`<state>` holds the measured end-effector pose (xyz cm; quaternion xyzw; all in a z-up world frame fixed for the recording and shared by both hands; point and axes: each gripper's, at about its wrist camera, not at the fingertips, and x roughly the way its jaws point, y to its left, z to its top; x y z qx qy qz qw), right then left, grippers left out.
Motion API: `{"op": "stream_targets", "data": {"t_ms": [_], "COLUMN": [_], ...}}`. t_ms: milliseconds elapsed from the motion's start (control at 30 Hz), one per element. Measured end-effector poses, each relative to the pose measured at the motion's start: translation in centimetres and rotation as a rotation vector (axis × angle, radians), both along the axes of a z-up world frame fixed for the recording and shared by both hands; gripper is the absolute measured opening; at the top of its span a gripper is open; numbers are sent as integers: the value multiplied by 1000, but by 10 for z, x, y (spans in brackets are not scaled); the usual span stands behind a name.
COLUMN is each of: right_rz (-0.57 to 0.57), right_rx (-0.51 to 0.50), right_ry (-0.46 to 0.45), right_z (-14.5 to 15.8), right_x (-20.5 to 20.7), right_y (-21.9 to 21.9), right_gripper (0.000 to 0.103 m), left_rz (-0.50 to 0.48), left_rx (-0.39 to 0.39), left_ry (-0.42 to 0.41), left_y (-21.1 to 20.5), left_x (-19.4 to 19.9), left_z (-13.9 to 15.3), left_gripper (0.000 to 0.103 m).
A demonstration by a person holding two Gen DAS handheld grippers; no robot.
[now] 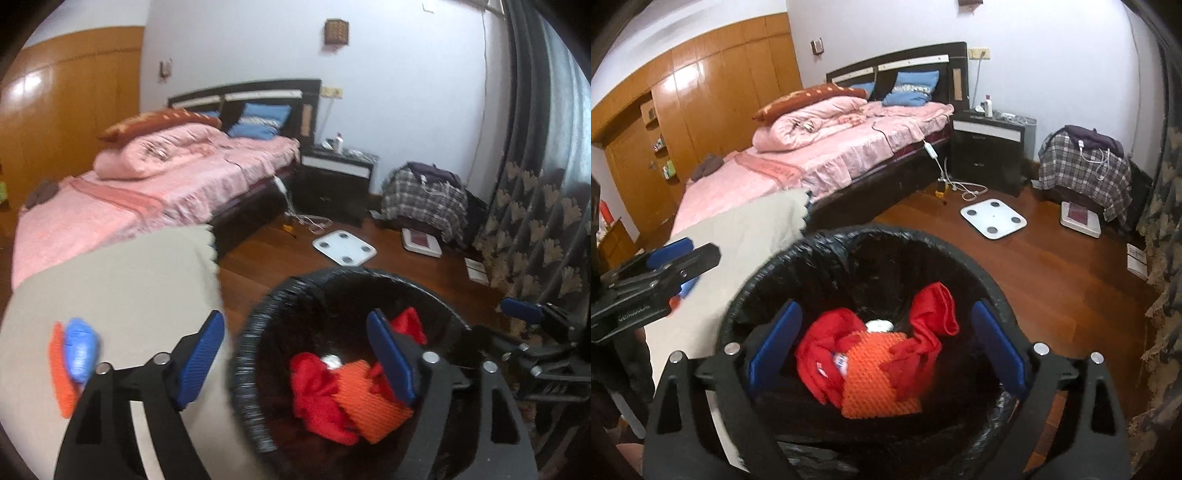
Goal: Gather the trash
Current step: 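Open both tools over the bin to drop the red cloths, then move both tools back to the orange mesh strip and blue bag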
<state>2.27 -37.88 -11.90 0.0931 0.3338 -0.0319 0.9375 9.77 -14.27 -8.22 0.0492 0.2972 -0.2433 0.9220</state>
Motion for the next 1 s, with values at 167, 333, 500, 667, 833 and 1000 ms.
{"op": "stream_targets", "data": {"t_ms": [167, 333, 500, 667, 833, 1000], "right_rz": [45, 124, 186, 239, 277, 303], "right_rx": [6, 10, 16, 20, 8, 3], "right_ry": [-46, -85, -90, -80, -79, -60], "right_z": [18, 32, 31, 24, 15, 2], "right_x": [4, 20, 41, 65, 90, 113], "right_y": [20, 61, 100, 138, 174, 199], "right_gripper": [95, 96, 96, 96, 96, 96], "left_rz": [105, 220, 347, 460, 526, 550], "left_rx": [-8, 5, 43, 79, 93, 93], "left_ry": [-38, -74, -96, -80, -35, 42], "left_y": [45, 94, 143, 186, 215, 226], "left_x": [-6, -11, -9, 4, 22, 46], "left_z": [14, 20, 13, -8, -35, -67], "left_gripper": [86, 87, 87, 87, 86, 84]}}
